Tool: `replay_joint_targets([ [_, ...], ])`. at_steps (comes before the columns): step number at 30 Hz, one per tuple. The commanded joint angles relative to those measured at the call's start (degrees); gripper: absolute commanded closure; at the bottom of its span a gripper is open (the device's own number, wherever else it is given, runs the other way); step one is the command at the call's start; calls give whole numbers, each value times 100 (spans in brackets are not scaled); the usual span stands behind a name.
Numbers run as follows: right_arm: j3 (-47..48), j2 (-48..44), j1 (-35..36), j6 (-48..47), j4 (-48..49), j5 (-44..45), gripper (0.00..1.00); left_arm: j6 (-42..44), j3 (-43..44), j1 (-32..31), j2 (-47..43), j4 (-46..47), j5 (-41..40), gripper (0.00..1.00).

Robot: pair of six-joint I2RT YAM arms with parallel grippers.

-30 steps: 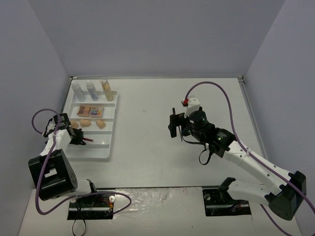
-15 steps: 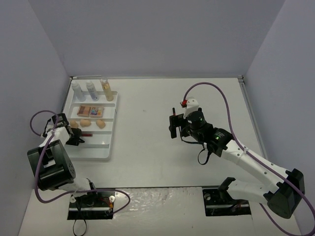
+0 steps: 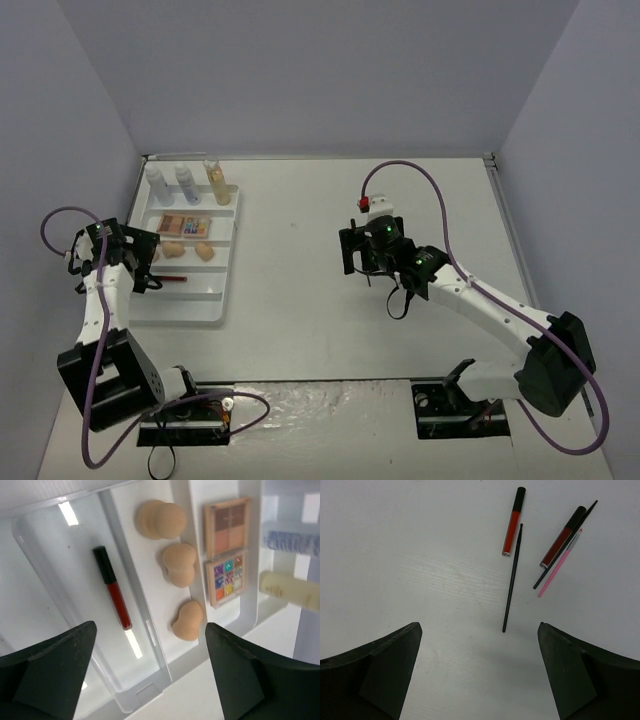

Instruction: Organize the makeup

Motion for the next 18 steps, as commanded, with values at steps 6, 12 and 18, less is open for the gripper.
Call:
replay_joint_targets([
  [6,1288,1860,-428,513,217,192,20,2856,794,-38,-1329,-1045,686,3],
  [12,2051,3078,-788,493,386,60,45,3420,483,-253,-2013,-1632,1329,3],
  [18,2674,3894,-1121,233,509,-69,68,3382,222,-694,-2385,-1832,1629,3],
])
